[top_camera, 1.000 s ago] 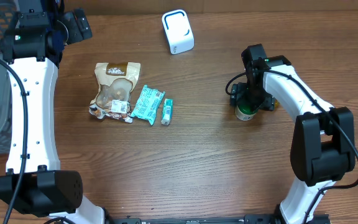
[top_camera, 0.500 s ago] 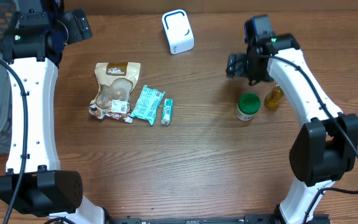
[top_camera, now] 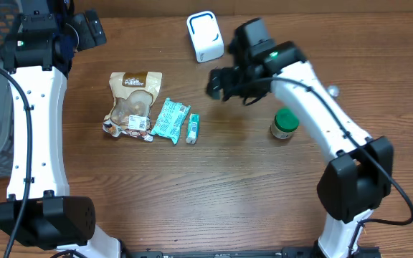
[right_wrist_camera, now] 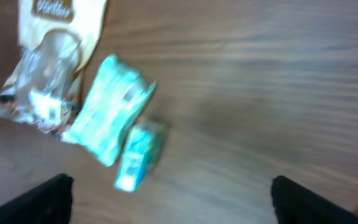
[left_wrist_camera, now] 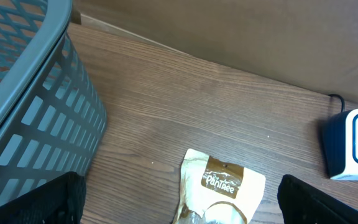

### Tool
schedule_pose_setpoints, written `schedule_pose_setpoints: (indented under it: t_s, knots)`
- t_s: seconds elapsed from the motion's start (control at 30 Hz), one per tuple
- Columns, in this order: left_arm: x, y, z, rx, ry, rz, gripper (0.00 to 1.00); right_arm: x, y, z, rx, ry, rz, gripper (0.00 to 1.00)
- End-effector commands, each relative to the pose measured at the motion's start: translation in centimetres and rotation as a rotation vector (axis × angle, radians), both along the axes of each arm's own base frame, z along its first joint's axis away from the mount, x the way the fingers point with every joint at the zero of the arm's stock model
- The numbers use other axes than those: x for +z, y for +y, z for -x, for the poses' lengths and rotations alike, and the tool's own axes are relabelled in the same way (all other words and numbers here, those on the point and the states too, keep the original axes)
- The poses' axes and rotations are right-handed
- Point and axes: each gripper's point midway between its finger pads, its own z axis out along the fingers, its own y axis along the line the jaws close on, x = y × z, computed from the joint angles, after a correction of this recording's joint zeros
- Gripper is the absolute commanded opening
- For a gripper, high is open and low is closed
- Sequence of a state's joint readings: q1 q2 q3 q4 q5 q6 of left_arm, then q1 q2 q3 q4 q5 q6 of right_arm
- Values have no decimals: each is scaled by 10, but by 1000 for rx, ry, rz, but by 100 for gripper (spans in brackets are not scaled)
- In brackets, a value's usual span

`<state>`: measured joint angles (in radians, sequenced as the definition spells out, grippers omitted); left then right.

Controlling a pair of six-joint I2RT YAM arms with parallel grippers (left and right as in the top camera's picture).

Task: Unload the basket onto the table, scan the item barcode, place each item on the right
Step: 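Move the right gripper left over the small teal pack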

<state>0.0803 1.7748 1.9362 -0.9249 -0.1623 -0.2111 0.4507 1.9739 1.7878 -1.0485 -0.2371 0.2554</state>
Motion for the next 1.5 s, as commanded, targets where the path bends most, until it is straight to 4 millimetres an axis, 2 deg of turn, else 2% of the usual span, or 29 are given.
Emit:
schedule_pose_setpoints:
  t_s: [0.0, 0.1, 0.27, 1.47]
  knots:
    - [2, 4, -1, 23, -8, 0, 99, 2, 17, 13, 36, 9, -20, 100]
    - [2, 4, -1, 23, -8, 0, 99, 6, 34, 14, 71, -21, -43, 100]
    - [2, 4, -1, 23, -8, 0, 99, 6, 46, 23, 103, -18, -50, 100]
    - [2, 4, -1, 22, -8, 0, 100, 6, 46, 23, 103, -16, -49, 100]
